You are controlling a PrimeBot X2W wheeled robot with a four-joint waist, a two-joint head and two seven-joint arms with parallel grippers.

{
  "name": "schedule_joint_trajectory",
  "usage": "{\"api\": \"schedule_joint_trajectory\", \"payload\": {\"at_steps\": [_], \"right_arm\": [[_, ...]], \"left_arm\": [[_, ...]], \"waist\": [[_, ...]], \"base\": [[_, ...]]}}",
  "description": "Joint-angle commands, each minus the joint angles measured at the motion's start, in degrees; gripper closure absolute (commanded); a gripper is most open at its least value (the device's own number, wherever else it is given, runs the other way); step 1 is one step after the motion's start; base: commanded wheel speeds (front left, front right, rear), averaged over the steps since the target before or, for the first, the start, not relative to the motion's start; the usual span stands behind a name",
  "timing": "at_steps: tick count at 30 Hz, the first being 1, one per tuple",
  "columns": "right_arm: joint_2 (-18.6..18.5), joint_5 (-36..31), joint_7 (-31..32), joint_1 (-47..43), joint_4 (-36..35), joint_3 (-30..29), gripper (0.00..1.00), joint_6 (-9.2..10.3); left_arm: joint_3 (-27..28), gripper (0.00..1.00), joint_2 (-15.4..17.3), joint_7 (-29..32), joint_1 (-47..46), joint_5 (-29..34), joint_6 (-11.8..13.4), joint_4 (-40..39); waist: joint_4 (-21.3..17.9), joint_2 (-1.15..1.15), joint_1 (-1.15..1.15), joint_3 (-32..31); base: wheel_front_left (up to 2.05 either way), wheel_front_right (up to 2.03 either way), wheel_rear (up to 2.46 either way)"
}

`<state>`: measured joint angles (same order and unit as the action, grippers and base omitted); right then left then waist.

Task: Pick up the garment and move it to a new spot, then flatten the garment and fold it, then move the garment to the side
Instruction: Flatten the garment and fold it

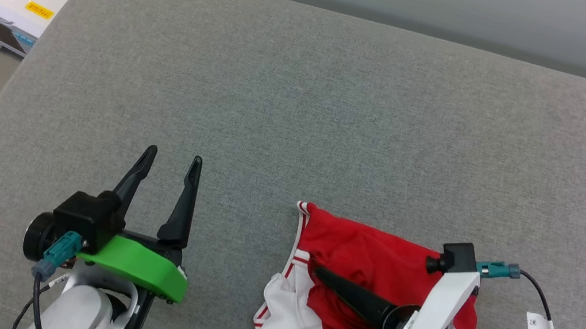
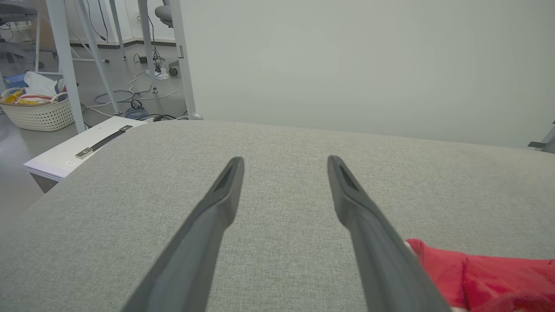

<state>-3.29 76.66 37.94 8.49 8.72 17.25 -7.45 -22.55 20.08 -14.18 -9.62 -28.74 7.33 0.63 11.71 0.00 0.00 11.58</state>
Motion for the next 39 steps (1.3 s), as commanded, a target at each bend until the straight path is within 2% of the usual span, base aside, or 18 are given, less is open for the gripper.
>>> {"api": "schedule_joint_trajectory", "payload": {"at_steps": [1, 5, 9, 12, 17, 20, 24, 28, 33, 39], "right_arm": [[-0.88, -0.81, -1.18, 1.25, -1.4, 0.41, 0.0, -0.03], [-3.49, -4.49, -5.06, 1.15, -5.19, 1.98, 0.0, -0.03], [-7.14, -13.21, -12.81, 1.06, -7.83, 2.7, 0.0, -0.03], [-9.54, -22.17, -20.28, 0.7, -8.15, 0.98, 0.0, -0.03], [-10.45, -38.32, -30.85, -0.87, -7.23, -6.8, 0.0, -0.03], [-9.14, -47.07, -35.3, -2.54, -7.84, -12.87, 0.0, -0.03], [-7.04, -54.88, -38.85, -4.83, -9.76, -19.32, 0.0, -0.03], [-5.69, -59.54, -40.69, -7.3, -11.88, -22.26, 0.0, -0.03], [-4.56, -62.61, -41.37, -11.53, -14.2, -22.08, 0.0, -0.03], [-4.22, -63.27, -41.82, -14.99, -14.96, -20.75, 0.0, -0.03]], "left_arm": [[0.14, 0.0, -0.16, -0.56, -0.8, 0.06, -0.34, 0.19], [0.28, 0.0, 0.02, -0.61, -0.41, 0.17, -0.38, 0.37], [0.32, 0.0, 0.24, -0.63, 0.14, 0.16, -0.18, 0.38], [0.33, 0.0, 0.4, -0.52, 0.46, 0.13, 0.1, 0.35], [0.53, 0.0, 0.95, -0.34, 1.09, 0.44, 0.97, 0.34], [0.77, 0.0, 1.2, -0.26, 1.54, 0.61, 1.73, 0.36], [1.35, 0.0, 1.5, -0.26, 2.04, 0.98, 3.09, 0.46], [1.75, 0.0, 1.87, -0.36, 2.84, 1.48, 3.97, 0.42], [1.92, 0.0, 1.76, -0.54, 5.1, 1.9, 4.66, 0.27], [1.77, 0.0, 1.13, -0.67, 8.02, 1.76, 4.76, 0.94]], "waist": [[-0.52, 0.0, 0.0, -0.63], [-1.46, 0.0, 0.0, -1.72], [-2.38, 0.0, 0.0, -2.73], [-3.08, 0.0, 0.0, -3.41], [-4.37, 0.0, 0.0, -4.48], [-5.09, 0.0, 0.0, -5.07], [-6.01, 0.0, 0.0, -5.77], [-7.05, 0.0, 0.0, -6.87], [-8.13, 0.0, 0.0, -8.77], [-8.84, 0.0, 0.0, -10.82]], "base": [[0.0, 0.0, 0.0], [0.0, 0.0, 0.0], [0.0, 0.0, 0.0], [0.0, 0.0, 0.0], [0.0, 0.0, 0.0], [0.0, 0.0, 0.0], [0.0, 0.0, 0.0], [0.0, 0.0, 0.0], [0.0, 0.0, 0.0], [0.0, 0.0, 0.0]]}}
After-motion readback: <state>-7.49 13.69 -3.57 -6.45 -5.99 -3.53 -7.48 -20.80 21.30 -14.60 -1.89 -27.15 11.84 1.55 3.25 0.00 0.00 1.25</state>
